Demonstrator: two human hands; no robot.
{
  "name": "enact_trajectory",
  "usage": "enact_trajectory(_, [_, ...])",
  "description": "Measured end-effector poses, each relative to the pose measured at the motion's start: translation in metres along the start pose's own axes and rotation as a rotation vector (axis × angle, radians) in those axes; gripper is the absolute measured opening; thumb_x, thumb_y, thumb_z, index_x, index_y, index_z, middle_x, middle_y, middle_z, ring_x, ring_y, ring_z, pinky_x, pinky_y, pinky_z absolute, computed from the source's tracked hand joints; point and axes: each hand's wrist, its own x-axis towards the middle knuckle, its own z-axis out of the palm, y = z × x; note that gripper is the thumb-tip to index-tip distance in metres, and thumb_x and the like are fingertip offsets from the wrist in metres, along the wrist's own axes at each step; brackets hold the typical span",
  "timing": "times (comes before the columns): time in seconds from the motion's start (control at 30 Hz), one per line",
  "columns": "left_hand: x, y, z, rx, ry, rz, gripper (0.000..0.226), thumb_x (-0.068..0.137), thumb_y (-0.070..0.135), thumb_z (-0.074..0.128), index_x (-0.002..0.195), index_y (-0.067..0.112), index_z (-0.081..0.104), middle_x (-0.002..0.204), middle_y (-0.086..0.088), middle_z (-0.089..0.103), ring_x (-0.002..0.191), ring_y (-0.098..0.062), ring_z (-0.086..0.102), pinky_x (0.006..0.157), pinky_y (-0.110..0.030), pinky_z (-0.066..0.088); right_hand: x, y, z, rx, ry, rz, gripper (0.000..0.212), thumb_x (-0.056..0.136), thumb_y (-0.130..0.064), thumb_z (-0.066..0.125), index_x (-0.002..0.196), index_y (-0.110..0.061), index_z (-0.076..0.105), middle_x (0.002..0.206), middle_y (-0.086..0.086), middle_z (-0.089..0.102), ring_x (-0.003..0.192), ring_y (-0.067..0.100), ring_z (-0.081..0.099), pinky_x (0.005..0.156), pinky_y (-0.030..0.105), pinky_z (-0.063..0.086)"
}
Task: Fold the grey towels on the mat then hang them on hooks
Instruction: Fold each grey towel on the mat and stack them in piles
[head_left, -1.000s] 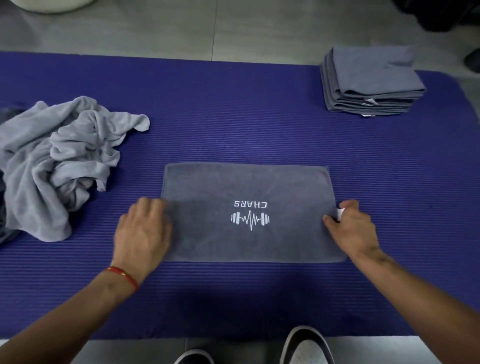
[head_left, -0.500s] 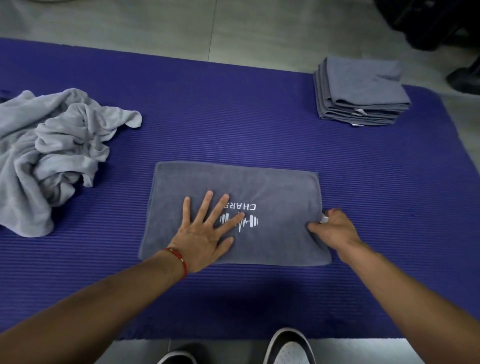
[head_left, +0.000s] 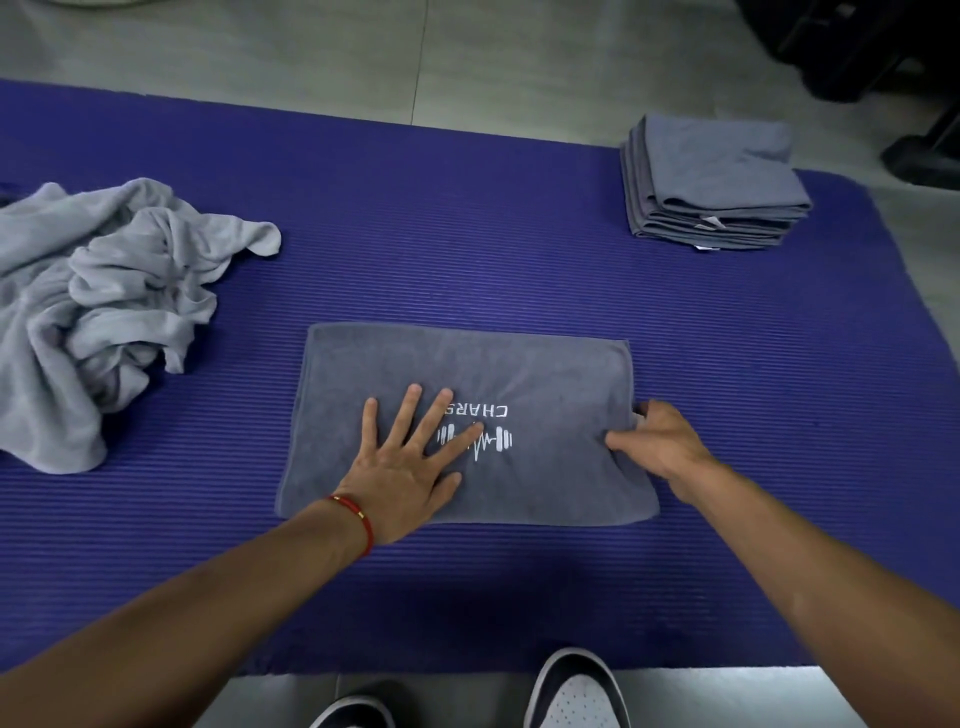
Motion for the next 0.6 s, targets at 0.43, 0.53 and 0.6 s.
enact_trajectory(0.43, [-0.005,0.01,-0.054,-0.758,0.174,-0.127,0.047,0.097,0.041,0.056,0.144,0.041,0.049,0.151,0.006,0.048,0.138,-0.019,0.046,0.114,-0.048,0.039,-0.043,-0.055,-0.022,0.275,-0.281,-0.315,0.017,0.101,-0.014,0.061,0.114,-0.003,0.06,0.108,0.022,0.072,0.082,0.029,0.071,0.06,0.033,0.06])
enact_trajectory(0.53, [-0.007,0.02,-0.096,-1.72,0.161,-0.356,0.035,0.095,0.048,0.059,0.119,0.026,0.07,0.114,-0.004,0.073,0.101,-0.023,0.07,0.092,-0.052,0.057,-0.077,-0.105,0.022,0.176,-0.267,-0.506,0.019,0.095,-0.018,0.071,0.111,-0.013,0.063,0.096,0.012,0.075,0.077,0.03,0.075,0.062,0.041,0.062])
enact_trajectory(0.6, [-0.01,0.01,-0.108,-1.928,0.173,-0.431,0.043,0.088,0.053,0.066,0.109,0.015,0.071,0.099,-0.016,0.072,0.083,-0.033,0.066,0.079,-0.049,0.056,-0.093,-0.127,0.053,0.087,-0.289,-0.626,0.019,0.095,-0.022,0.071,0.112,-0.02,0.063,0.094,0.003,0.075,0.074,0.022,0.076,0.069,0.045,0.063])
